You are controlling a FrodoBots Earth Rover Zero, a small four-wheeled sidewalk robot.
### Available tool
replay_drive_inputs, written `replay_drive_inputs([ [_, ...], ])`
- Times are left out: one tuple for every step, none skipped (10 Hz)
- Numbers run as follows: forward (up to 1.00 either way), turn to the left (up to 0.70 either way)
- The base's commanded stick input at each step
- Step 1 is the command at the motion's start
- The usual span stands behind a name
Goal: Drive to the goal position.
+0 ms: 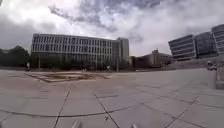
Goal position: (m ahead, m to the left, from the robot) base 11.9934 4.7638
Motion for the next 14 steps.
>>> replay_drive_inputs([
  [1.0,-0.16],
  [1.0,-0.21],
  [1.0,-0.02],
  [1.0,-0.02],
  [1.0,-0.21],
  [1.0,0.0],
  [1.0,0.0],
  [1.0,0.0],
  [1.0,0.0],
  [1.0,0.0],
  [1.0,0.0],
  [1.0,0.0],
  [1.0,0.0],
  [1.0,0.0],
])
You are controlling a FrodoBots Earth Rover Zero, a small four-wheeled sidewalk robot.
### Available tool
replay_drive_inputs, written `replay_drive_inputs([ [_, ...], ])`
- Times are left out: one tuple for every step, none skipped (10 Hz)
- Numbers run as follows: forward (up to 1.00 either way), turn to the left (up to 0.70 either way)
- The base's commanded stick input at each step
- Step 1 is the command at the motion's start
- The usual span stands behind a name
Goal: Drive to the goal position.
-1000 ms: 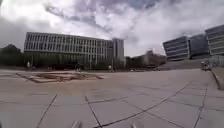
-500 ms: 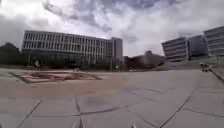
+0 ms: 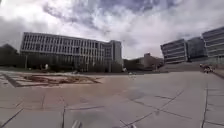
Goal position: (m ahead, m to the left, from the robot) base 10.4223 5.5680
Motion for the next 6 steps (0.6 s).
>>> replay_drive_inputs([
  [1.0,0.0],
  [1.0,0.0],
  [1.0,0.0],
  [1.0,0.0],
  [1.0,0.0],
  [1.0,0.0],
])
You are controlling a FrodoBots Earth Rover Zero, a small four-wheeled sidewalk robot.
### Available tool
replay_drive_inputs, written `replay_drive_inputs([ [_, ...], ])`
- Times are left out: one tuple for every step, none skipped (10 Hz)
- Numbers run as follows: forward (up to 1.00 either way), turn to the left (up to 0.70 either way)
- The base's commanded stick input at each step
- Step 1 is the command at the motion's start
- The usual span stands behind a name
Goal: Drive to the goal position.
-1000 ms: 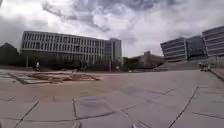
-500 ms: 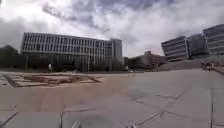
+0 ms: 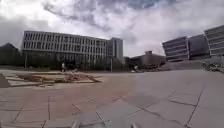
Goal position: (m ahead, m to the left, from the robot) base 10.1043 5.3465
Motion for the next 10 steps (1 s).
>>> replay_drive_inputs([
  [1.0,0.0],
  [1.0,0.0],
  [1.0,0.0],
  [1.0,0.0],
  [1.0,0.0],
  [1.0,0.0],
  [1.0,0.0],
  [1.0,0.0],
  [1.0,0.0],
  [1.0,0.0],
])
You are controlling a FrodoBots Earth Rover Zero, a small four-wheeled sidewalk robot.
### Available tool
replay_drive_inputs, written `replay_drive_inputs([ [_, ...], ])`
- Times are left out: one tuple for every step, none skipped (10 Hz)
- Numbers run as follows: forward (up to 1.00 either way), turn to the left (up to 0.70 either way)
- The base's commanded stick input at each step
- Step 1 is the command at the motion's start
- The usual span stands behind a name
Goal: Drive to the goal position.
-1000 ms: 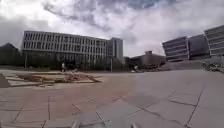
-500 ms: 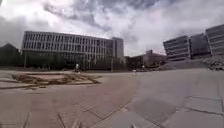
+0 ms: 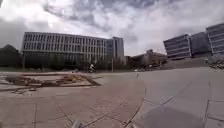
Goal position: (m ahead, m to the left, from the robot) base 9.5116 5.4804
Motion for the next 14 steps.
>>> replay_drive_inputs([
  [1.0,0.0],
  [1.0,0.0],
  [1.0,0.0],
  [1.0,0.0],
  [1.0,0.0],
  [1.0,0.0],
  [1.0,0.0],
  [1.0,0.0],
  [1.0,0.0],
  [1.0,0.0],
  [1.0,0.0],
  [1.0,0.0],
  [1.0,0.0],
  [1.0,0.0],
])
